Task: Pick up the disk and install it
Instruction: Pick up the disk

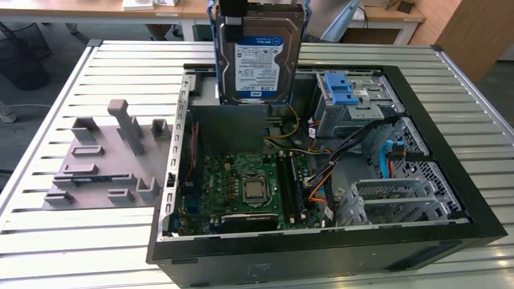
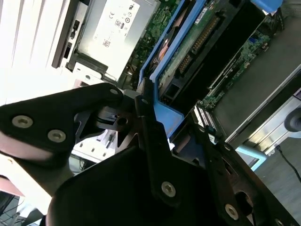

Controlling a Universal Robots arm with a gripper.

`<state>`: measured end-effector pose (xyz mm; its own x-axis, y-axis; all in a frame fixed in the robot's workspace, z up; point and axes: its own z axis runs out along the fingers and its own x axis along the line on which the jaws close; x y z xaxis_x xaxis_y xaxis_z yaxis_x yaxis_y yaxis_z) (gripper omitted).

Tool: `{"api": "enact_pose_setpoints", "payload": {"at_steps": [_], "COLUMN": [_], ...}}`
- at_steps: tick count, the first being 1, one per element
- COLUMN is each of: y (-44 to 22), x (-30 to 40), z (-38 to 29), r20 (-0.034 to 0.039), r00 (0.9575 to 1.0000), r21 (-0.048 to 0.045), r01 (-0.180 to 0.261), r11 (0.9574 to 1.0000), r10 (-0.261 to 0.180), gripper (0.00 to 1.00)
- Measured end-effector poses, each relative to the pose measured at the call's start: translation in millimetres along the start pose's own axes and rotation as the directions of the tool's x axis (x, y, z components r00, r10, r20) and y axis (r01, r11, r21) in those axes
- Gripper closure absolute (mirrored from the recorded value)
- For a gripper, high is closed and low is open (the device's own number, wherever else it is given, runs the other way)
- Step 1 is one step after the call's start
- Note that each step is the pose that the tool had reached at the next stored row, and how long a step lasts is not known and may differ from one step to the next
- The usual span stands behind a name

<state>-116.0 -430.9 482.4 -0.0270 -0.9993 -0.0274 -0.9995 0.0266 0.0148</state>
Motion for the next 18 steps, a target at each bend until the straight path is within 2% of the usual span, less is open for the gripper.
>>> {"api": "enact_pose_setpoints", "payload": {"at_steps": [8, 9, 11, 15, 18], "y": [-36.3, -39.1, -41.1, -41.6, -41.6], "x": [-0.7, -0.4, 3.0, 14.7, 16.3], "z": [2.3, 3.0, 4.6, 8.5, 9.5], "r20": [-0.0001, 0.0001, -0.0003, 0.0000, 0.0003], "r00": [1.0000, 1.0000, 1.0000, 1.0000, 1.0000], "r21": [-0.0001, 0.0000, -0.0002, 0.0007, 0.0009], "r01": [0.000, 0.000, 0.000, 0.000, 0.000], "r11": [1.0000, 1.0000, 1.0000, 1.0000, 1.0000], "r10": [0.000, 0.000, 0.000, 0.000, 0.000], "gripper": [0.64, 0.64, 0.64, 0.64, 0.64]}}
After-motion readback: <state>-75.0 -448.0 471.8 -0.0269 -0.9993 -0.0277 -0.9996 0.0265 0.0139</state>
